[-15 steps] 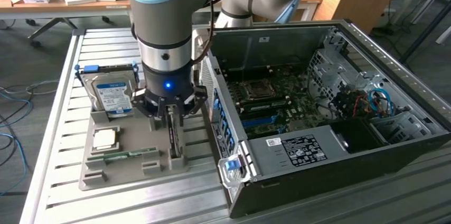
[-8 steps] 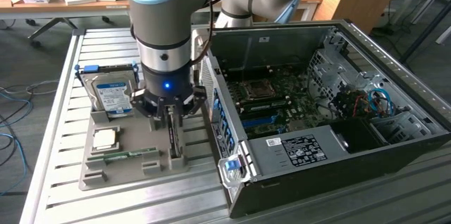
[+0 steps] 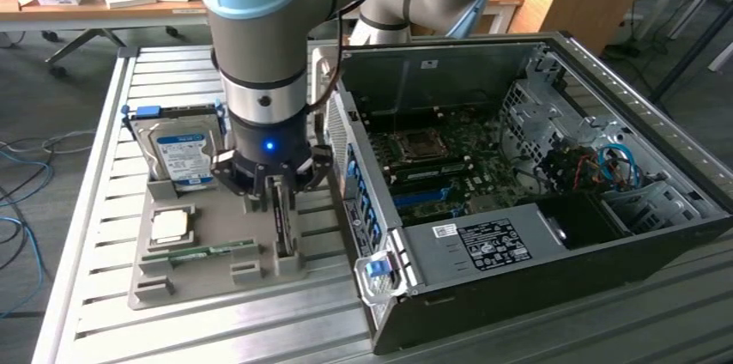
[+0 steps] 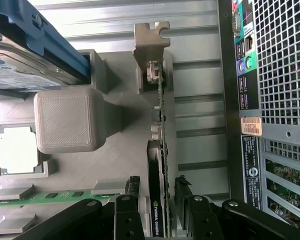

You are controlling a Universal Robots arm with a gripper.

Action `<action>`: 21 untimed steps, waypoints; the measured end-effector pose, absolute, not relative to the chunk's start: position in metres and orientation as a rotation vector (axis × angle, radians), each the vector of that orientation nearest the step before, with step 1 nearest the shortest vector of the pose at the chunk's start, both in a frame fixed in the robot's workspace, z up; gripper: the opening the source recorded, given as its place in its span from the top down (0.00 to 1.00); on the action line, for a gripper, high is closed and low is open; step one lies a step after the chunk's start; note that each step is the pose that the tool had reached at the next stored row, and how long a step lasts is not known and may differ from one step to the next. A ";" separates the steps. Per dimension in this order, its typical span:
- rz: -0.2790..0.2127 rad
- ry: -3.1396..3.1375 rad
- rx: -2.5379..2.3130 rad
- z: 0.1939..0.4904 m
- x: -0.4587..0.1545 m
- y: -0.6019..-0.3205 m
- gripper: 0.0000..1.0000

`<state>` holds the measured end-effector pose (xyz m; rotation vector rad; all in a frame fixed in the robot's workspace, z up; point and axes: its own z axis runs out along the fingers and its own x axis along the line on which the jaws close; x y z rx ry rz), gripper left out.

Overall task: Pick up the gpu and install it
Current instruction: 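Pick up the gpu and move the gpu toward the slot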

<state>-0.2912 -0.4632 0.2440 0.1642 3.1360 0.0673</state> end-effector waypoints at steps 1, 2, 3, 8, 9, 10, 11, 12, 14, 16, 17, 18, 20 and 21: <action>0.067 3.136 0.164 0.243 -0.291 -0.463 0.58; 0.067 3.136 0.164 0.243 -0.291 -0.463 0.58; 0.067 3.136 0.164 0.242 -0.291 -0.463 0.58; 0.068 3.136 0.164 0.241 -0.291 -0.459 0.58; 0.068 3.136 0.164 0.241 -0.291 -0.458 0.58; 0.068 3.136 0.164 0.240 -0.291 -0.458 0.58; 0.068 3.136 0.164 0.240 -0.291 -0.457 0.58; 0.068 3.136 0.164 0.239 -0.291 -0.457 0.58; 0.068 3.136 0.164 0.237 -0.291 -0.456 0.58; 0.068 3.136 0.164 0.236 -0.291 -0.456 0.58; 0.068 3.136 0.164 0.235 -0.291 -0.455 0.58; 0.068 3.136 0.164 0.235 -0.292 -0.455 0.58; 0.068 3.136 0.164 0.233 -0.292 -0.454 0.58; 0.068 3.136 0.164 0.233 -0.292 -0.454 0.58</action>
